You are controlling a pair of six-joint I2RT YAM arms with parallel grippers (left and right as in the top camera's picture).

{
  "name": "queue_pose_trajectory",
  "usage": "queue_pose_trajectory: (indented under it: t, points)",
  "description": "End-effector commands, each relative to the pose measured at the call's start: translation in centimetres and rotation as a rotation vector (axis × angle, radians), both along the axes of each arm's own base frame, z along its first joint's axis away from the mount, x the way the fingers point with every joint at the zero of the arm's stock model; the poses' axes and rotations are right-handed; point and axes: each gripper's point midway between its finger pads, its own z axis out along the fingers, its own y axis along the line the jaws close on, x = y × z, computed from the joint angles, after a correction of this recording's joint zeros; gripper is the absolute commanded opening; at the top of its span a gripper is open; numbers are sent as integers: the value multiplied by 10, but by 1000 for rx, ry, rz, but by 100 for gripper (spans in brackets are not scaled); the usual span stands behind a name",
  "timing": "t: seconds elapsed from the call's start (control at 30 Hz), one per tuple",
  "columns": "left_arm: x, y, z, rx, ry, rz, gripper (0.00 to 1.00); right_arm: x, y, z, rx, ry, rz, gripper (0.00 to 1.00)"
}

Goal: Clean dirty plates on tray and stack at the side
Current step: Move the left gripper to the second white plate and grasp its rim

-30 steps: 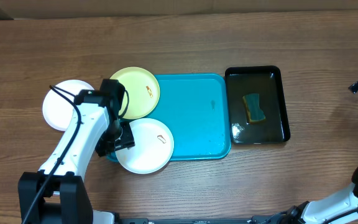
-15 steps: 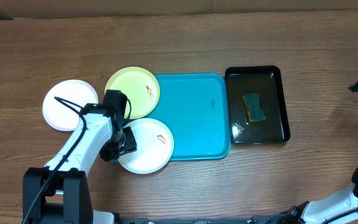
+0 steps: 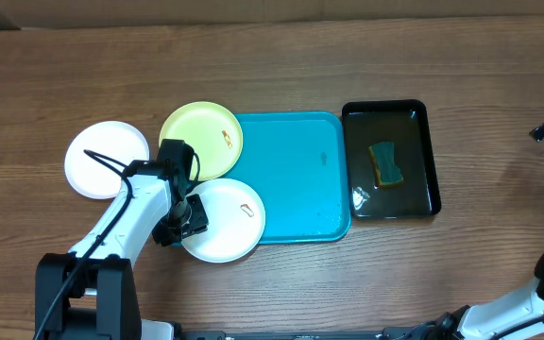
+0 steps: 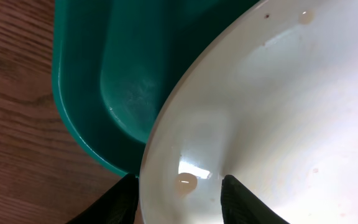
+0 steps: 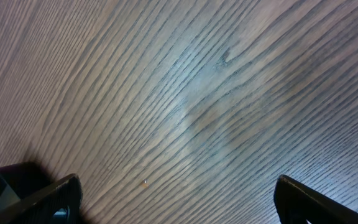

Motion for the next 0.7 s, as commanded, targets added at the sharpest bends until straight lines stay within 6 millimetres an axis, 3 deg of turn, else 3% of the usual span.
queue_pose_trajectory:
  t: [0.0,0.57,0.67]
  points:
    - [-3,0,-1,-3,6,19,44,3,-1,5,-6,-16,-1,100]
    - [-19,6,-6,21,61,-51,47,3,-1,5,-6,-15,-1,100]
    - [-20,6,-9,20,58,-50,37,3,-1,5,-6,-16,-1,100]
